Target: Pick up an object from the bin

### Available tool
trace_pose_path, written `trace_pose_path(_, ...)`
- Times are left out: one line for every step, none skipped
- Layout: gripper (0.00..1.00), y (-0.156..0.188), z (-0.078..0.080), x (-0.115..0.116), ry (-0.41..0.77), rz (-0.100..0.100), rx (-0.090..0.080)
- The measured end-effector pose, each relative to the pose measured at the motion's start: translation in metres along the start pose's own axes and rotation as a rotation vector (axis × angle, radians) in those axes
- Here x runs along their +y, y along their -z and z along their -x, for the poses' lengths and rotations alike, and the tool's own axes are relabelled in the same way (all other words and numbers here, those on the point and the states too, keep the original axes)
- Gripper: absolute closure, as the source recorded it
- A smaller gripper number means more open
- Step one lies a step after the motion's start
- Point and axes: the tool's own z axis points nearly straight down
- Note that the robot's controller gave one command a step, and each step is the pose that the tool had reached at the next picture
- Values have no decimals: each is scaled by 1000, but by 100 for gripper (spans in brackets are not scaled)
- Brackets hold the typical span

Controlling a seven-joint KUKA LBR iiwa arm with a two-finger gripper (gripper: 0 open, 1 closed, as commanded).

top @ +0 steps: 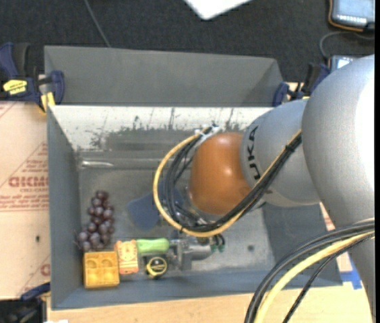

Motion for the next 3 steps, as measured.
trace_pose_path(0,-1,-2,8,254,2,1)
trace_pose_path(0,-2,-7,14,78,2,2)
trace_pose_path(0,-2,-5,24,-104,2,-2)
